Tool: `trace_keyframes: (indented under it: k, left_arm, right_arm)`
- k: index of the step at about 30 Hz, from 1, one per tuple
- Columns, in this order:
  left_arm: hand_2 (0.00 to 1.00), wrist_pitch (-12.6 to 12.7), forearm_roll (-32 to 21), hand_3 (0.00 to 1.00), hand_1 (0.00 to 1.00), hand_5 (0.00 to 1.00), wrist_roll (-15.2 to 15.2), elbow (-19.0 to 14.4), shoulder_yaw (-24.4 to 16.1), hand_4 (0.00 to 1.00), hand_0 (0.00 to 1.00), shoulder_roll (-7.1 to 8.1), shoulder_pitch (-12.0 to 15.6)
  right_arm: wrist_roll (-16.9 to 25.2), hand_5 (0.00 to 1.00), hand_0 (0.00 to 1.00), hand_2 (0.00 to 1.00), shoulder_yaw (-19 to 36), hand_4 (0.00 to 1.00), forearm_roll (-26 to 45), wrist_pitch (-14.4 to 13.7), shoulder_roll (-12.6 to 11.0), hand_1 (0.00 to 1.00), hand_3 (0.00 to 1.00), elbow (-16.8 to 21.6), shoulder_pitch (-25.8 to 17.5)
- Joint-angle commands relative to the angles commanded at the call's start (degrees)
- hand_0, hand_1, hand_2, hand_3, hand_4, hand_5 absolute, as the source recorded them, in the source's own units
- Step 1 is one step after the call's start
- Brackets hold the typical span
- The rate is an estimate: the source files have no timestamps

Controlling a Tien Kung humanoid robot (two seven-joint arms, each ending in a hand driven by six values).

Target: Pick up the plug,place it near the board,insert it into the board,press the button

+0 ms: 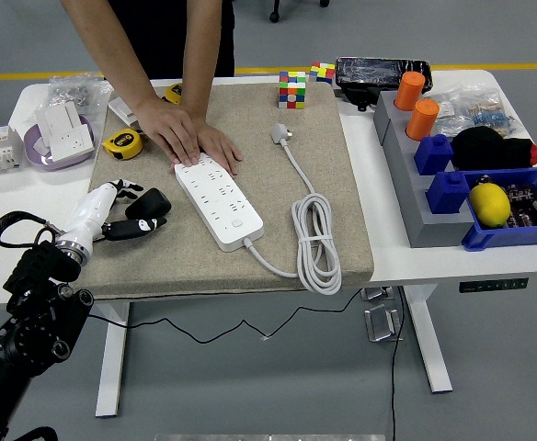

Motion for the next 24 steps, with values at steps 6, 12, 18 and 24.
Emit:
trace_keyframes:
  k: [6,12,18,24]
  left_arm:
    - [0.548,0.4,0.0,0.613,0.708,0.393,0.0,0.1,-0.1,0.998,0.674,0.00,-0.2]
    - [0.533,0.3,0.0,0.598,0.702,0.345,0.1,0.0,0.1,0.998,0.664,0.00,-0.2]
    - [0.526,0.2,0.0,0.583,0.701,0.339,0.2,0.0,0.4,0.998,0.646,0.00,0.1]
    - [0.490,0.4,0.0,0.551,0.687,0.318,0.2,0.1,0.5,0.998,0.639,0.00,0.3]
  right_arm:
    - [0.1,0.959,0.809,0.759,0.0,0.998,0.2,-0.1,0.0,0.775,0.783,0.0,0.2]
    - [0.1,0.971,0.808,0.760,0.0,0.998,0.2,-0.2,-0.1,0.775,0.783,0.0,0.1]
    - [0.1,0.976,0.809,0.759,-0.1,0.998,0.3,-0.3,-0.2,0.775,0.783,-0.1,0.2]
    - [0.2,0.977,0.807,0.759,-0.3,0.998,0.4,-0.4,-0.2,0.775,0.783,-0.1,0.1]
